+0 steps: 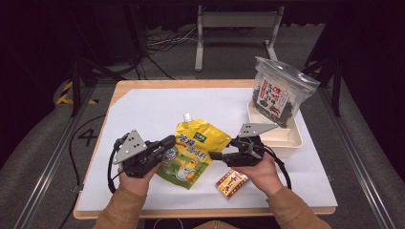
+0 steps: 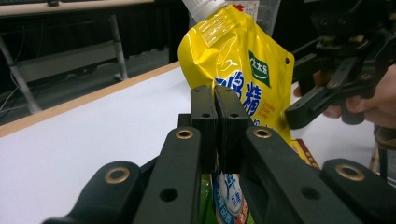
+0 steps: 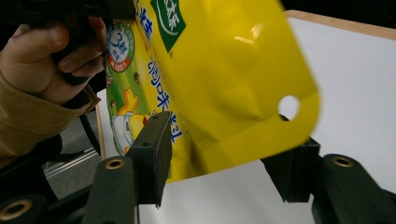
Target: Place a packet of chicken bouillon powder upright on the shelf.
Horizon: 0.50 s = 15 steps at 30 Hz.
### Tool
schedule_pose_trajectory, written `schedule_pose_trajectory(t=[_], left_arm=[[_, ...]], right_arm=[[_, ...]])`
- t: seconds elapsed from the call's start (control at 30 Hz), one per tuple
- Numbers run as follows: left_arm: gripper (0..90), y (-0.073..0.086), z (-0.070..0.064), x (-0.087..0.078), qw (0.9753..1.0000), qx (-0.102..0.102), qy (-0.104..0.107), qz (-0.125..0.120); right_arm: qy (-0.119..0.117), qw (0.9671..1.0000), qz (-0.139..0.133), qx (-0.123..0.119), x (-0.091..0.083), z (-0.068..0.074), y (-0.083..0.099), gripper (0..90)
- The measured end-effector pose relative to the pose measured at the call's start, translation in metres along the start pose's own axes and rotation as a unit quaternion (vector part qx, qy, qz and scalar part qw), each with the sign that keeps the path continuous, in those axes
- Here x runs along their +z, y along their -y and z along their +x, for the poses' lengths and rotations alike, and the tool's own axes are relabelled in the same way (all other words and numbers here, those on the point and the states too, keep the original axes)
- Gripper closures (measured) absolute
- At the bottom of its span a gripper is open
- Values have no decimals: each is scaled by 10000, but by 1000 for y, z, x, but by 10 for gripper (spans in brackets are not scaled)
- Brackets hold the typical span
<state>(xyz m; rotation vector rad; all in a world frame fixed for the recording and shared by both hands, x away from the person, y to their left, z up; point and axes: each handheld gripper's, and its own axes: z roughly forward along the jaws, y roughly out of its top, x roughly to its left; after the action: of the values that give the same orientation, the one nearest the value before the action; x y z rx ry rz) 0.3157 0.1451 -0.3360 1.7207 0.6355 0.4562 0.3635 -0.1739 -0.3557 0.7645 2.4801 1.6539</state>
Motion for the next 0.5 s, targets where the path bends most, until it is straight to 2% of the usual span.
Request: schedule_pose_trajectory(t=[0.1, 0.17, 0.4, 0.5], left_arm=[[877, 0, -1, 1, 10000, 16, 20, -15], [877, 0, -2, 1, 10000, 22, 11, -20], [876, 2, 2, 0, 9999, -86, 29, -51], [876, 2, 2, 0, 9999, -104, 48, -78]], right_arm=[[-77, 9999, 65, 57, 5, 1, 1, 545], [-135, 9999, 61, 80, 7, 1, 1, 622], [-306, 9994, -165, -6, 3, 6, -1, 814], [-310, 9992, -231, -50, 0, 8, -2, 836]])
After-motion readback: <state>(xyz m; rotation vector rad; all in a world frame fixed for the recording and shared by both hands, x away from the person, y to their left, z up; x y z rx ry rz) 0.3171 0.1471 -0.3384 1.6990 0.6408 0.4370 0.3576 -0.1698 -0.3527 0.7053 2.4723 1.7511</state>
